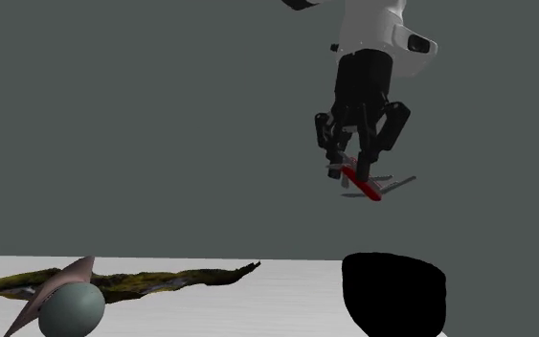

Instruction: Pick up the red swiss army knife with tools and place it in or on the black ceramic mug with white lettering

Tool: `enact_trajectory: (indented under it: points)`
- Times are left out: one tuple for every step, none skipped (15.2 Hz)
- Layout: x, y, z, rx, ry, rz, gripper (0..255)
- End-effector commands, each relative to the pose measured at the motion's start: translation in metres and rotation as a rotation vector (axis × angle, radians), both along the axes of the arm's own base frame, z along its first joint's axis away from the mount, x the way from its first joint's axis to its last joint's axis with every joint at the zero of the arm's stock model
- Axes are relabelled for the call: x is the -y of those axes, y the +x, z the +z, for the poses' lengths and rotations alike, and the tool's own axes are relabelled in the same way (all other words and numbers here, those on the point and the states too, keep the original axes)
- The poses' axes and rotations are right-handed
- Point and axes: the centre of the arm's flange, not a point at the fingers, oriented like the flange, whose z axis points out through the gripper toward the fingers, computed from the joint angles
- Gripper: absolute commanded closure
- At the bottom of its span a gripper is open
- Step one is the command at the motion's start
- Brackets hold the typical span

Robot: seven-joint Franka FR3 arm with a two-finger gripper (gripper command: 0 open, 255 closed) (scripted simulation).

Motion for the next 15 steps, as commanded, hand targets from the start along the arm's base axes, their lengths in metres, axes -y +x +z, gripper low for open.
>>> enact_trajectory:
  points:
    - [0.047, -0.013, 0.002, -0.001, -0.008, -0.040, 255]
    - [0.061, -0.020, 0.004, -0.001, -0.008, -0.040, 255]
    - [0.061, -0.020, -0.002, -0.001, -0.008, -0.040, 255]
    - [0.061, -0.020, -0.007, -0.001, -0.008, -0.040, 255]
    - [0.061, -0.020, -0.012, -0.001, -0.008, -0.040, 255]
    - [0.061, -0.020, -0.018, -0.001, -0.008, -0.040, 255]
    - [0.061, -0.020, -0.023, -0.001, -0.008, -0.040, 255]
    - [0.061, -0.020, -0.028, -0.001, -0.008, -0.040, 255]
    - [0.061, -0.020, -0.033, -0.001, -0.008, -0.040, 255]
    - [0.061, -0.020, -0.039, -0.001, -0.008, -0.040, 255]
    - [0.061, -0.020, -0.044, -0.001, -0.008, -0.040, 255]
    - [0.061, -0.020, -0.049, -0.001, -0.008, -0.040, 255]
    - [0.061, -0.020, -0.054, -0.001, -0.008, -0.040, 255]
    - [0.061, -0.020, -0.060, -0.001, -0.008, -0.040, 255]
    - [0.061, -0.020, -0.065, -0.001, -0.008, -0.040, 255]
